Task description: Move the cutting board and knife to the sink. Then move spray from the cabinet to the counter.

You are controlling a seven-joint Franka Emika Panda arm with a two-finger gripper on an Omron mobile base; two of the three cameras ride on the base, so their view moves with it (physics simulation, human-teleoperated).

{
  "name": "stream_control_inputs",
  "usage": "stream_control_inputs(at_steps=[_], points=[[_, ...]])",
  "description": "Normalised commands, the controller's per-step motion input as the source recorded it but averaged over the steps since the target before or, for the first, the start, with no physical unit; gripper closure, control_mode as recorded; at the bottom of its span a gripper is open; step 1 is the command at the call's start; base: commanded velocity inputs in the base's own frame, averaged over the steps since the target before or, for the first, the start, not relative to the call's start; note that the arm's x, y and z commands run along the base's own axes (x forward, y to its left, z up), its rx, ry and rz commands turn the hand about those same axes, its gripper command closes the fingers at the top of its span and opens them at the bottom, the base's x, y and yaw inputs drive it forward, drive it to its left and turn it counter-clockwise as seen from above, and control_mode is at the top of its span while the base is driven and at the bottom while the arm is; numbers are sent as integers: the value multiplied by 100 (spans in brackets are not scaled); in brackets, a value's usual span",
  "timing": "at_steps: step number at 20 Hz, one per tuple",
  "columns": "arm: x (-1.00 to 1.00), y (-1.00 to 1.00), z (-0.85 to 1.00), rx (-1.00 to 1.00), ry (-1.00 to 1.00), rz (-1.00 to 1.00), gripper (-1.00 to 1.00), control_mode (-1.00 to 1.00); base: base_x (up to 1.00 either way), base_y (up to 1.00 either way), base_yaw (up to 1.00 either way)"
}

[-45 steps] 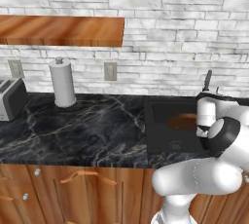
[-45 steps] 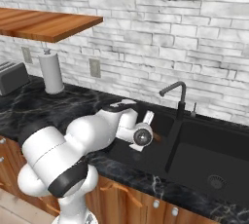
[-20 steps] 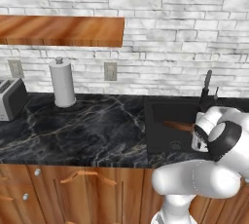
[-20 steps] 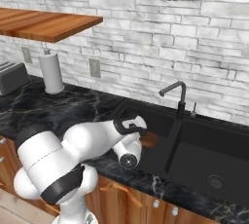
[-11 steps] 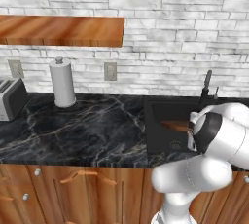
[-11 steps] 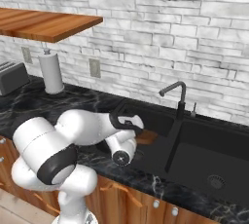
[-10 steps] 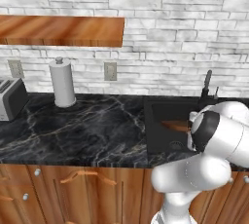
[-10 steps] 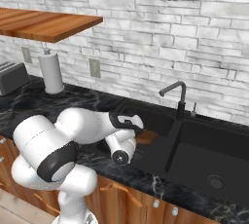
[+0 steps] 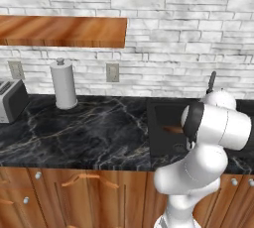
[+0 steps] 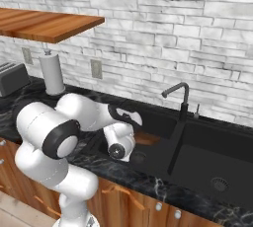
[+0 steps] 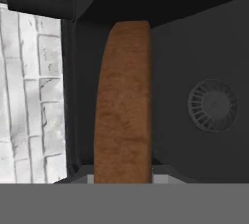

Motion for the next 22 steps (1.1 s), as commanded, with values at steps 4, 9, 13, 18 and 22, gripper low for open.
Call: stream_control_inputs(at_steps=[4,9,13,18,22], points=[[18,0,12,0,11,-1,100,-100,0,0,0],[17,0,10,0,11,-1,100,-100,0,0,0],[22,0,1,0,4,0,100,-100,0,0,0],[24,0,-9,0,0,0,100,-100,0,0,0],[29,-1,-16,2,-1,0,100,-100,0,0,0]])
